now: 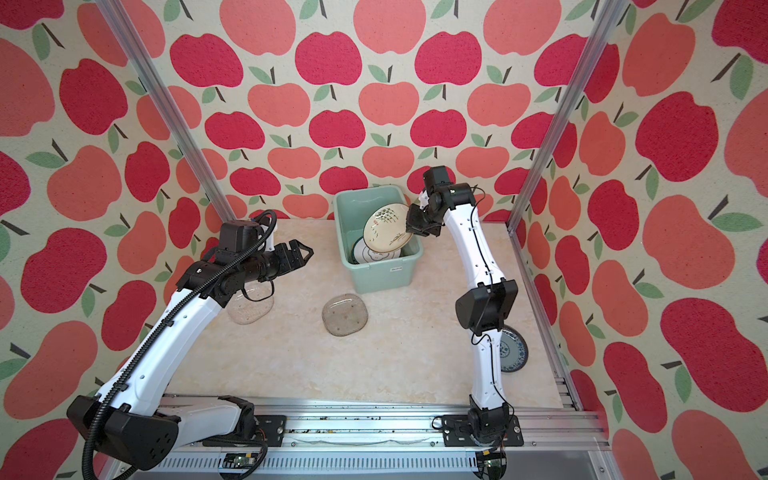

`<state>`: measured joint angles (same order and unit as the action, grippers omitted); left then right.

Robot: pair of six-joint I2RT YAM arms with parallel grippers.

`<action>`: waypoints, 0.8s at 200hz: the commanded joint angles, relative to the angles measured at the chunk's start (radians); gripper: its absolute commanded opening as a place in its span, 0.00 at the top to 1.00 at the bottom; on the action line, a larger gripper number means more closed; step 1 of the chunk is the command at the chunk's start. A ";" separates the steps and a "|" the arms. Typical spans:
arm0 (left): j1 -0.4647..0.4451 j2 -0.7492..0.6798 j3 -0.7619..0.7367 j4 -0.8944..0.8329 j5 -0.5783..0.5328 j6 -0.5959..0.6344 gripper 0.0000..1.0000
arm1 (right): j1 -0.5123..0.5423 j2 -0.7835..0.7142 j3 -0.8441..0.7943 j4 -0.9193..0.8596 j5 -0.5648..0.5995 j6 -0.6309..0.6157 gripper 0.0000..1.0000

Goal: Place the plates into the plastic bin on the countertop
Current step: 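Carry the upright cream plate into the bin with the right gripper while the left withdraws, then lower the cream plate against the stack in the bin and open the right gripper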

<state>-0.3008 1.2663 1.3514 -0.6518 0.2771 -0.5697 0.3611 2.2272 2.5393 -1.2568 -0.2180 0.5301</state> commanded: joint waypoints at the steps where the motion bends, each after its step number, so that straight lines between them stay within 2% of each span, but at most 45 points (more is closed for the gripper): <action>1: 0.002 0.035 0.033 0.042 0.057 -0.024 0.12 | 0.017 0.011 0.054 0.104 0.011 0.042 1.00; 102: 0.000 0.128 0.043 0.072 0.100 -0.044 0.12 | 0.092 0.192 0.063 0.280 0.079 0.048 1.00; 160: 0.000 0.148 0.072 0.044 0.107 -0.042 0.12 | 0.116 0.261 0.070 0.294 0.098 0.065 1.00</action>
<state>-0.3012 1.3956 1.3804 -0.5949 0.3676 -0.6117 0.4812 2.4809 2.5553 -1.0340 -0.1062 0.5709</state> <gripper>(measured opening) 0.879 0.149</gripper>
